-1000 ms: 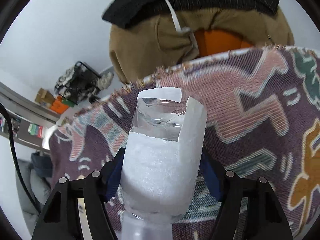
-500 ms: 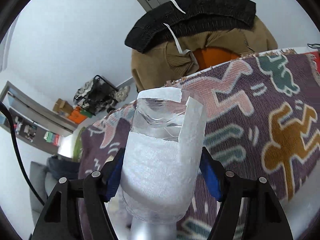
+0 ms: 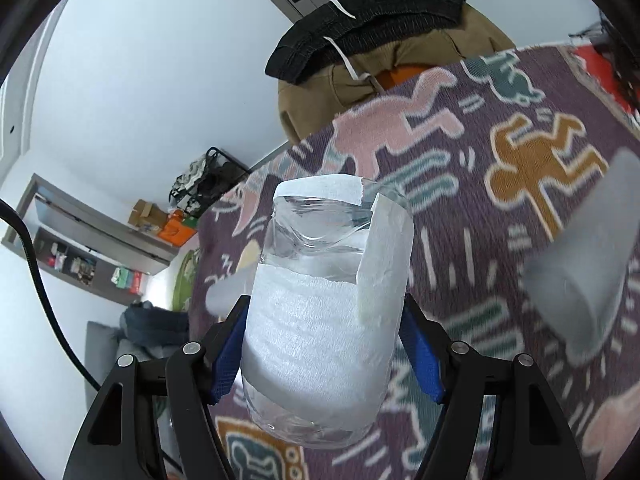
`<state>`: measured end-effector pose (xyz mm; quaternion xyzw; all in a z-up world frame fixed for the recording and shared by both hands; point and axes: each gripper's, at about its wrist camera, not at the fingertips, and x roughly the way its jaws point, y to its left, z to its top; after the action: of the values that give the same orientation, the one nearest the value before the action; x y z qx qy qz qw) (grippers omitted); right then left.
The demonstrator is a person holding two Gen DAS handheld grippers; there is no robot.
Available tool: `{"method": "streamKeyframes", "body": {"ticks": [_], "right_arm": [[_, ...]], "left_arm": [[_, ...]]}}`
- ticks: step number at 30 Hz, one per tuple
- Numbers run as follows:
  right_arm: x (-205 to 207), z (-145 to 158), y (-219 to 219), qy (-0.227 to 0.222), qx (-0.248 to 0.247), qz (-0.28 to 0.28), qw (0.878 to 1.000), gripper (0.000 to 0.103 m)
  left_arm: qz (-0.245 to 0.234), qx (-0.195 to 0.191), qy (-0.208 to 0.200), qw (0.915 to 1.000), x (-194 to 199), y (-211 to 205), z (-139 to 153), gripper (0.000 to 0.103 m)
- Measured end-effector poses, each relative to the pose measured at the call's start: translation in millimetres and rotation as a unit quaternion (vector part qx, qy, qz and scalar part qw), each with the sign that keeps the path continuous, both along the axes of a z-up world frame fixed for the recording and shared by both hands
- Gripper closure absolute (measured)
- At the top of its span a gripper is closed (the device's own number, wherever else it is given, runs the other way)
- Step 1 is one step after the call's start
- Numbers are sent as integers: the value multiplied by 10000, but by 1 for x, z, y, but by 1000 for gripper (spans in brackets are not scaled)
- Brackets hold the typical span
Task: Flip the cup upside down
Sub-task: 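Close the right gripper on the clear cup and lift it, then rotate the held clear cup so its rim faces the blanket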
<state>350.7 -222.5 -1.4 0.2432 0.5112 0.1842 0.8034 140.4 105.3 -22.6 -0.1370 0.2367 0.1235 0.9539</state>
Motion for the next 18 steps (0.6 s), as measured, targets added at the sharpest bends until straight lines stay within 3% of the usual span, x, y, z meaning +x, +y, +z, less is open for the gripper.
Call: {"method": "streamKeyframes", "body": {"ticks": [7,18], "right_arm": [[-46,-19,-1,236,112,-52,9996,32],[-92,-59,15,475,-188,7,9987,31]], "left_arm": [[11,-88,-47,9999,-23,4,-8,0],[-215,-201,-6,9996,-55,2,-30,0]]}}
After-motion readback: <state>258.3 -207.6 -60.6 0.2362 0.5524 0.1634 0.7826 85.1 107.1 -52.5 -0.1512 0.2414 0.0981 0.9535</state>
